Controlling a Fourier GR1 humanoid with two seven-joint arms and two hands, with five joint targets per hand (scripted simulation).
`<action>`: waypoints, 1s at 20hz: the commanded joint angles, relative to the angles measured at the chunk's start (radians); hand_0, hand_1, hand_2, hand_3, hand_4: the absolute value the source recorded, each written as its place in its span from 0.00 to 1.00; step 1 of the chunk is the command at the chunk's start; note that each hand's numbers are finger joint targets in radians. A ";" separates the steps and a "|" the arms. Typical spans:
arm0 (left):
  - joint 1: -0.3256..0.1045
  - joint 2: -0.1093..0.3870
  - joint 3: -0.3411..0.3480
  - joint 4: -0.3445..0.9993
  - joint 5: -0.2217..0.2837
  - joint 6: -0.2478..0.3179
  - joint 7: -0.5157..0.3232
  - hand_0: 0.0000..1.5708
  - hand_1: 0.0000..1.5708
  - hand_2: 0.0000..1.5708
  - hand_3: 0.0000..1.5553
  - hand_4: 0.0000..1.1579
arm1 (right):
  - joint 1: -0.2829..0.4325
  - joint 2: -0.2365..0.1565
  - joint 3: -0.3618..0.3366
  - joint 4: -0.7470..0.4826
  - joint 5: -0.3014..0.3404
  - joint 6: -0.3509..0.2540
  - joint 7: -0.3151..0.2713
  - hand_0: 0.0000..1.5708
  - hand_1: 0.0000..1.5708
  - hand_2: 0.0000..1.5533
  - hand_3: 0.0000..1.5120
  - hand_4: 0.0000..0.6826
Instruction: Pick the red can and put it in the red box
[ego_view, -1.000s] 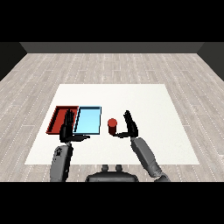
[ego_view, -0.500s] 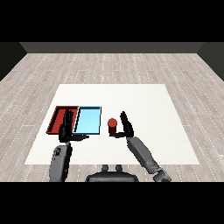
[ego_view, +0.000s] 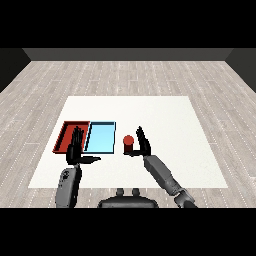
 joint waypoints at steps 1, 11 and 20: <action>-0.027 -0.021 -0.026 -0.026 -0.016 0.034 0.058 0.00 0.00 0.00 0.00 0.00 | -0.044 0.001 0.009 0.095 -0.058 0.027 -0.056 0.00 0.00 0.00 0.00 0.00; 0.002 -0.038 -0.052 -0.045 -0.046 0.050 0.051 0.00 0.00 0.00 0.00 0.00 | -0.077 0.001 0.160 0.058 -0.177 -0.035 -0.046 0.00 0.00 0.00 0.00 0.00; 0.002 -0.013 -0.016 0.031 -0.046 0.023 -0.048 0.00 0.00 0.00 0.00 0.00 | -0.071 0.001 0.194 0.020 -0.212 -0.057 -0.056 0.00 0.00 0.00 0.00 0.00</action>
